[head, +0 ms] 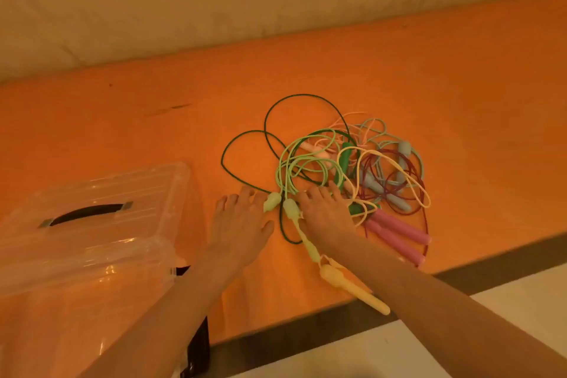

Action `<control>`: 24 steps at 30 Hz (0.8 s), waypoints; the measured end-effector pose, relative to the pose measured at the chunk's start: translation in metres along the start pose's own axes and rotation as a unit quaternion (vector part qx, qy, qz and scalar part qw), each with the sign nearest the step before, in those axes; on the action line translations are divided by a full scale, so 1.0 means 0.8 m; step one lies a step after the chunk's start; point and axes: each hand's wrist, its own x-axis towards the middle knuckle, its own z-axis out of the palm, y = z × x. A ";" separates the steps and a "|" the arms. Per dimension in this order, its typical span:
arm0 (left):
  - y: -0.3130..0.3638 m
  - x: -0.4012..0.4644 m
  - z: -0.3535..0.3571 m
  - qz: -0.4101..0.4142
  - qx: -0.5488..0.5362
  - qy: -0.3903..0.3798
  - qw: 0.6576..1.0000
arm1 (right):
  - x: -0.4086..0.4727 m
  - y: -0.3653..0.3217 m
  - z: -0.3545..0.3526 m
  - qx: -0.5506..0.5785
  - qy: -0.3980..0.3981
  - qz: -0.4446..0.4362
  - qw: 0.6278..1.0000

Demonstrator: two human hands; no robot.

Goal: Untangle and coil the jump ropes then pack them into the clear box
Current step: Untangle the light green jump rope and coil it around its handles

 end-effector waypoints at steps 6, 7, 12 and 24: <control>-0.006 -0.012 0.032 -0.023 -0.056 0.015 0.998 | 0.026 -0.034 0.036 -0.013 -0.018 -0.092 0.996; -0.008 -0.013 0.037 -0.029 -0.069 0.020 0.997 | 0.033 -0.039 0.044 -0.025 -0.021 -0.109 0.993; -0.014 -0.021 0.049 -0.045 -0.082 0.042 0.995 | 0.060 -0.055 0.068 -0.044 -0.066 -0.153 0.985; 0.013 -0.014 0.059 -0.277 -0.727 -0.105 0.619 | -0.053 -0.068 0.034 0.363 0.104 -0.103 0.920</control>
